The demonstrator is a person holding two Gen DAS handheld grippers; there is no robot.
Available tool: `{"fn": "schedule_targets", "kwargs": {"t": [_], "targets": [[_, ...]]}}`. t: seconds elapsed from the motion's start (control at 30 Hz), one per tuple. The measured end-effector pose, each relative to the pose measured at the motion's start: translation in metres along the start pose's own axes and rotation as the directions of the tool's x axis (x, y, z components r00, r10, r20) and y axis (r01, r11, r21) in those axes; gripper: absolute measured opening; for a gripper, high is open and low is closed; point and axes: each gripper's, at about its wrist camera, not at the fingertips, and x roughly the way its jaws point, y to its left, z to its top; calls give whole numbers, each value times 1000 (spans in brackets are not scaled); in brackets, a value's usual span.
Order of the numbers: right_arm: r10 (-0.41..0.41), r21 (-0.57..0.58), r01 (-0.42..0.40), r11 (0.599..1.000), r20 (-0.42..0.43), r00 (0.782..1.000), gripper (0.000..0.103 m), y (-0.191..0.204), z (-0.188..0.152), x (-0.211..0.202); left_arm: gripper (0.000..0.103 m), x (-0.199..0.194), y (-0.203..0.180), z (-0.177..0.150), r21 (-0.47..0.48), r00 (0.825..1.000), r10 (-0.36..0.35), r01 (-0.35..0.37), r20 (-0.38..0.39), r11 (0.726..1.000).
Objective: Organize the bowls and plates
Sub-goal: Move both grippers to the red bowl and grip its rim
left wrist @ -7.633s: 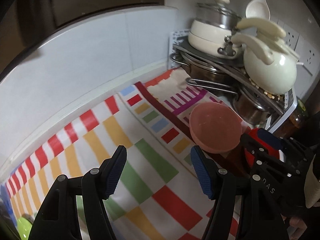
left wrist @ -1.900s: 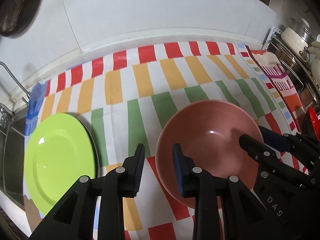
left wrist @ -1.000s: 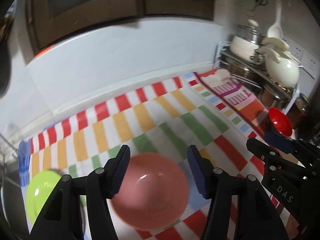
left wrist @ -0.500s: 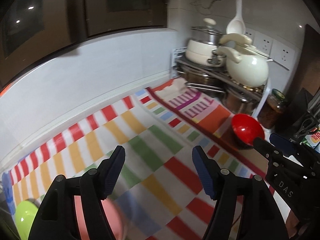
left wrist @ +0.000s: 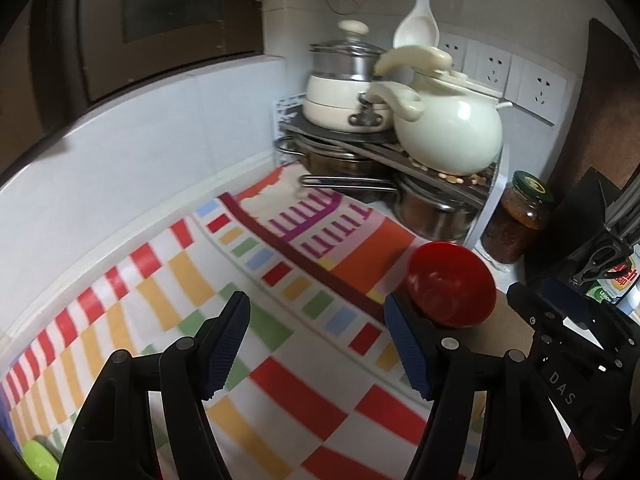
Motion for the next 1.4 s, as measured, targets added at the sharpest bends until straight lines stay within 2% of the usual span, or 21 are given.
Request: {"fn": "schedule_targets", "kwargs": {"t": [0.47, 1.0, 1.3, 1.4], "targets": [[-59, 108, 68, 992, -87, 994, 42, -50, -6, 59, 69, 80, -46, 12, 47, 992, -57, 62, -111, 997], [-22, 159, 53, 986, -188, 982, 41, -69, -15, 116, 66, 155, -79, 9, 93, 973, -68, 90, -220, 992], [1, 168, 35, 985, -208, 978, 36, -70, -17, 131, 52, 178, -90, 5, 108, 961, -73, 105, -267, 989], [12, 170, 25, 985, -211, 978, 31, -69, -17, 133, 41, 181, -92, 5, 107, 957, -80, 114, -278, 988]]}}
